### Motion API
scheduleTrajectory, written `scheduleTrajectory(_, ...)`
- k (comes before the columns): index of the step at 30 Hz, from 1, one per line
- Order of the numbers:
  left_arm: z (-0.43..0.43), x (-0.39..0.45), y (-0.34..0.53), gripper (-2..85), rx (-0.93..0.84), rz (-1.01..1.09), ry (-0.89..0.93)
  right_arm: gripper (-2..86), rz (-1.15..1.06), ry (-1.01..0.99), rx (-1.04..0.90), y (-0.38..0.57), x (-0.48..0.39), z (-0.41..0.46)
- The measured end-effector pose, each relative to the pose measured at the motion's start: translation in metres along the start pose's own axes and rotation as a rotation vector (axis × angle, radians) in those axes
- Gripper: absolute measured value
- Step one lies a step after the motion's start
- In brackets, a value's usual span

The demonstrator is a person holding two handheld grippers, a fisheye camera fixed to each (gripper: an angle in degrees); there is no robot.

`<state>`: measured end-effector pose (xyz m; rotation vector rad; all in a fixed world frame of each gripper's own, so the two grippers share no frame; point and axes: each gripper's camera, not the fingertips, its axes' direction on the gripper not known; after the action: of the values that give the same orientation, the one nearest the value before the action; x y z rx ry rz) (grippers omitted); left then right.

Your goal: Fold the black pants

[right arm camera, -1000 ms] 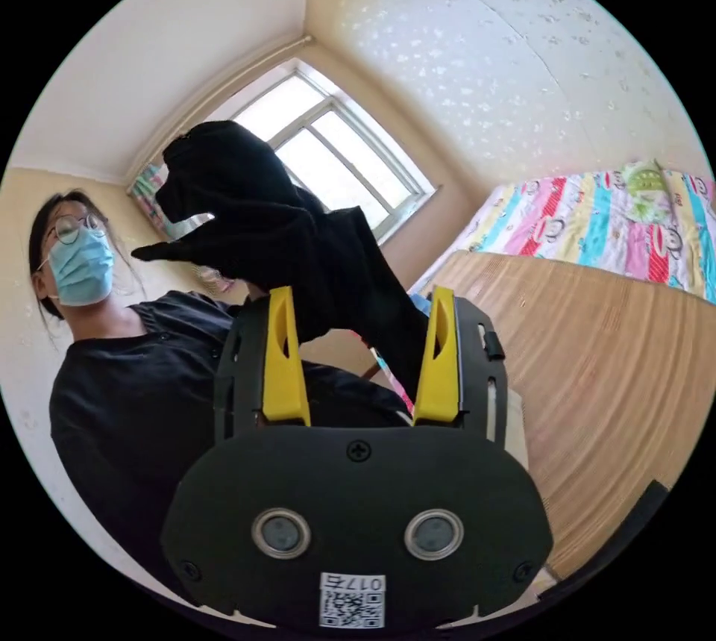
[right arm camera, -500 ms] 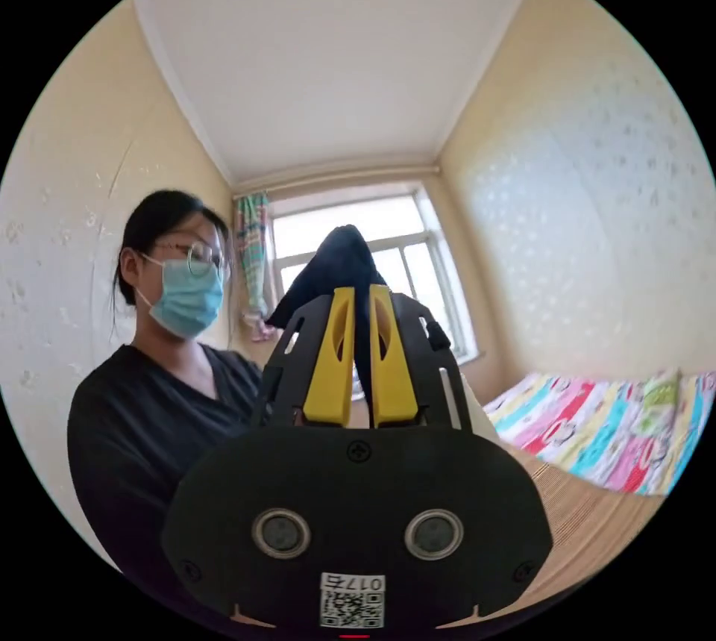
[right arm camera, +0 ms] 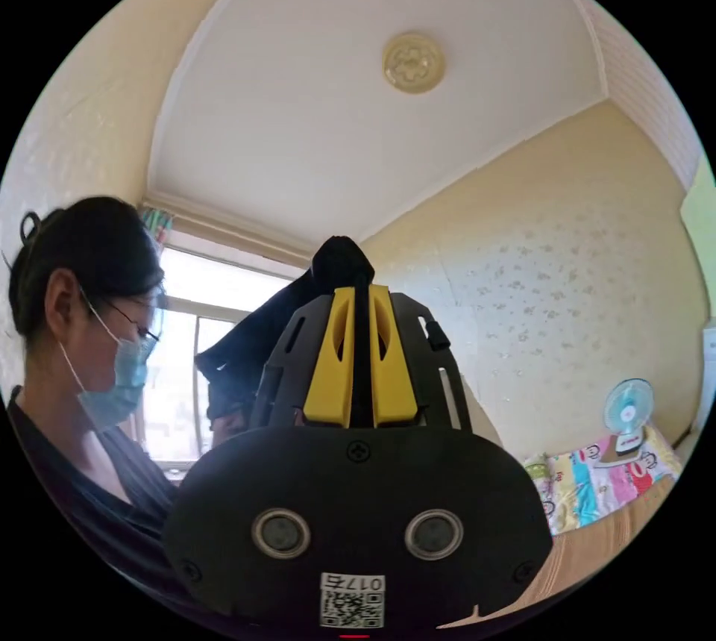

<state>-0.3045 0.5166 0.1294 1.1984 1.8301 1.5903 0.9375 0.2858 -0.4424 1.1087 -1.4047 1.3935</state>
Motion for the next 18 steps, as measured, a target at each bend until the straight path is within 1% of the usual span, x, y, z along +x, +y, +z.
scheduleTrajectory(2,0.016,-0.034,0.003,0.2,-0.036,-0.057,-0.024,2.9,-0.021,0.147,-0.023,0.005,0.035,0.020)
scheduleTrajectory(3,0.029,-0.066,0.004,0.3,-0.063,-0.105,-0.034,2.9,-0.023,0.183,-0.039,0.005,0.047,0.029)
scheduleTrajectory(5,0.054,-0.129,0.002,0.4,-0.110,-0.201,-0.054,3.0,-0.009,0.318,-0.131,0.001,0.114,0.082)
scheduleTrajectory(6,0.075,-0.181,-0.003,0.6,-0.156,-0.275,-0.085,3.0,-0.001,0.346,-0.165,-0.001,0.137,0.101)
scheduleTrajectory(7,0.102,-0.240,-0.011,1.0,-0.210,-0.329,-0.143,3.0,0.031,0.388,-0.235,-0.005,0.187,0.145)
scheduleTrajectory(8,0.117,-0.270,-0.016,1.2,-0.243,-0.342,-0.176,3.1,0.065,0.429,-0.310,-0.009,0.245,0.198)
scheduleTrajectory(9,0.148,-0.335,-0.024,2.0,-0.306,-0.358,-0.244,3.2,0.076,0.454,-0.352,-0.010,0.276,0.227)
scheduleTrajectory(10,0.176,-0.403,-0.029,3.1,-0.370,-0.369,-0.320,3.5,0.105,0.505,-0.458,-0.007,0.340,0.286)
scheduleTrajectory(11,0.187,-0.437,-0.028,3.6,-0.408,-0.383,-0.353,3.9,0.152,0.546,-0.596,0.005,0.405,0.338)
scheduleTrajectory(12,0.196,-0.502,-0.018,4.4,-0.490,-0.454,-0.428,4.1,0.170,0.565,-0.679,0.015,0.433,0.357)
scheduleTrajectory(13,0.191,-0.554,0.003,4.9,-0.560,-0.555,-0.511,4.7,0.206,0.617,-0.838,0.039,0.481,0.384)
scheduleTrajectory(14,0.185,-0.575,0.016,5.1,-0.581,-0.596,-0.547,5.2,0.223,0.660,-0.933,0.066,0.515,0.396)
scheduleTrajectory(15,0.168,-0.606,0.048,5.2,-0.610,-0.644,-0.607,5.6,0.217,0.668,-0.960,0.082,0.528,0.397)
scheduleTrajectory(17,0.142,-0.639,0.113,5.7,-0.686,-0.681,-0.654,7.2,0.158,0.629,-1.098,0.164,0.568,0.391)
scheduleTrajectory(18,0.123,-0.654,0.169,6.1,-0.779,-0.716,-0.668,7.6,0.147,0.607,-1.145,0.189,0.576,0.385)
